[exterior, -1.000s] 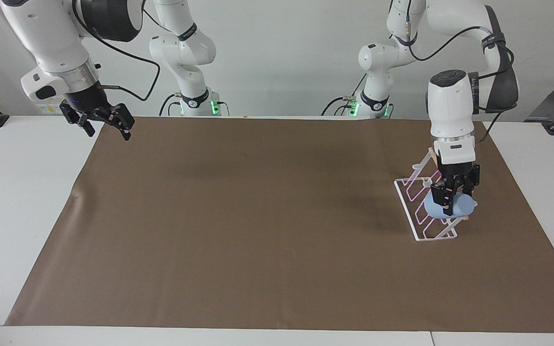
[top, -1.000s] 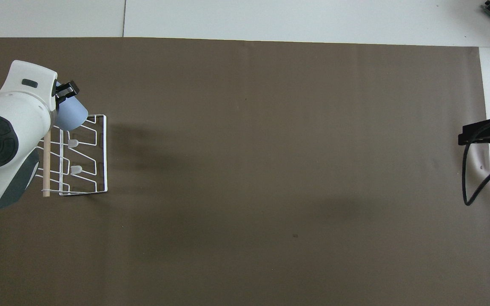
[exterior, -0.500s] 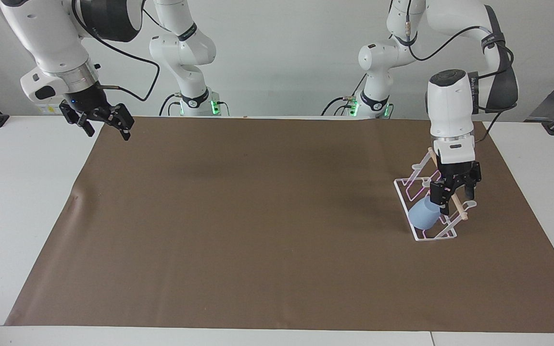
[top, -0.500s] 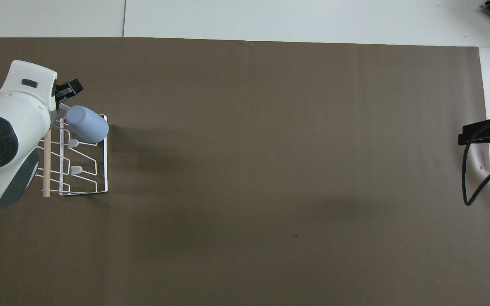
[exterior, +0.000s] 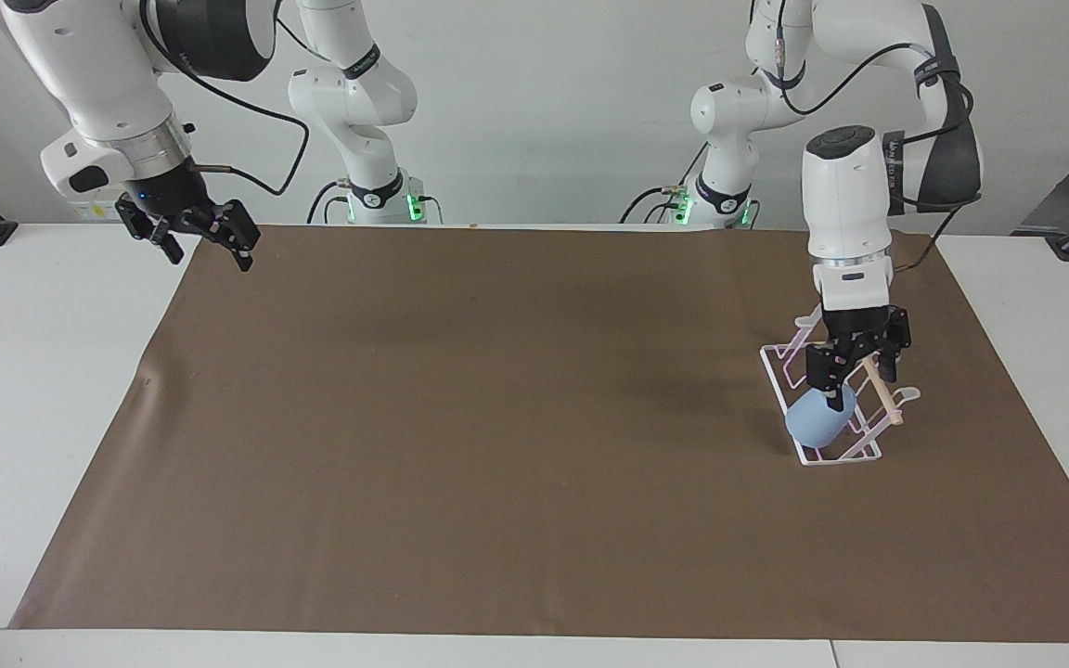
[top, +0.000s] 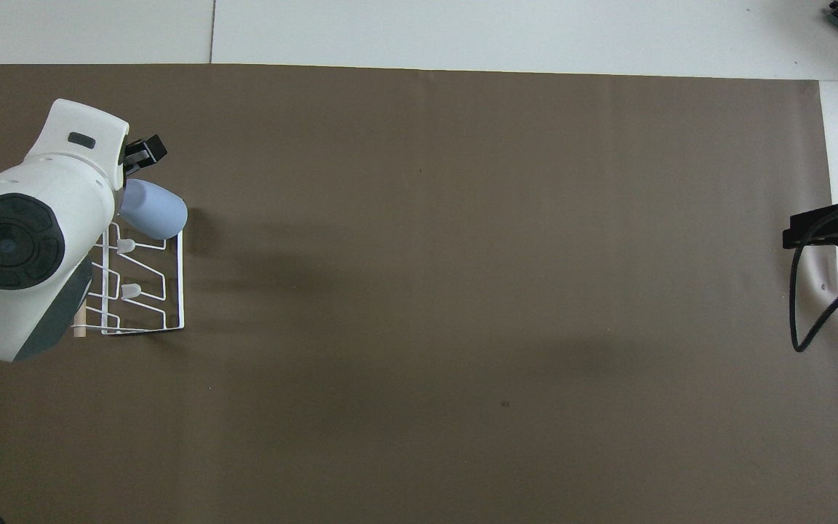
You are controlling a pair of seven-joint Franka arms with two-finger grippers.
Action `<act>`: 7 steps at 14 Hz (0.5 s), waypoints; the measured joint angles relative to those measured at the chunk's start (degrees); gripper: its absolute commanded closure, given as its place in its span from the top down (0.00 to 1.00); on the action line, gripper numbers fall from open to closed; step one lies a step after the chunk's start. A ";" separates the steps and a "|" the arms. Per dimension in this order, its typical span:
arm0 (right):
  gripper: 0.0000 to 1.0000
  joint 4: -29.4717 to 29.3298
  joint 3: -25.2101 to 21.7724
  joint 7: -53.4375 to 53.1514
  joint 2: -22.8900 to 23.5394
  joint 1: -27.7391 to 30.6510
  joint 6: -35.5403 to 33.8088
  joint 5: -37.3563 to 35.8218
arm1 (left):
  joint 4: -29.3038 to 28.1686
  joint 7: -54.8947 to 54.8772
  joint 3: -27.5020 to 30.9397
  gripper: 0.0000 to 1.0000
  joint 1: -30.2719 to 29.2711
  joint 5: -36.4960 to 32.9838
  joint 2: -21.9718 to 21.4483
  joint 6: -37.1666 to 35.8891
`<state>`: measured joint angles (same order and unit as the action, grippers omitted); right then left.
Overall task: Hang cup on cup holder
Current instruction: 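Open the left gripper and pull it back from the cup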
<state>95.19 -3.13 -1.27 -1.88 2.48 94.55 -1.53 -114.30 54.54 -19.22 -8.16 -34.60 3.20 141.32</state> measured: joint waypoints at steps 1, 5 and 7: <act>1.00 0.00 0.00 0.00 0.00 0.00 0.00 0.00 | 0.21 -0.28 0.92 1.00 1.49 0.86 0.01 -0.36; 1.00 0.00 0.01 0.00 0.00 0.00 0.00 0.00 | 5.43 -3.45 3.46 1.00 4.45 8.24 0.04 -6.15; 1.00 0.00 0.01 0.00 0.00 0.00 0.00 0.00 | 10.10 -8.92 3.63 1.00 4.90 13.62 0.00 -11.88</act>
<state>95.19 -3.11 -1.27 -1.88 2.48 94.55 -1.53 -104.19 45.62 -15.58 -3.26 -20.98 3.20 129.45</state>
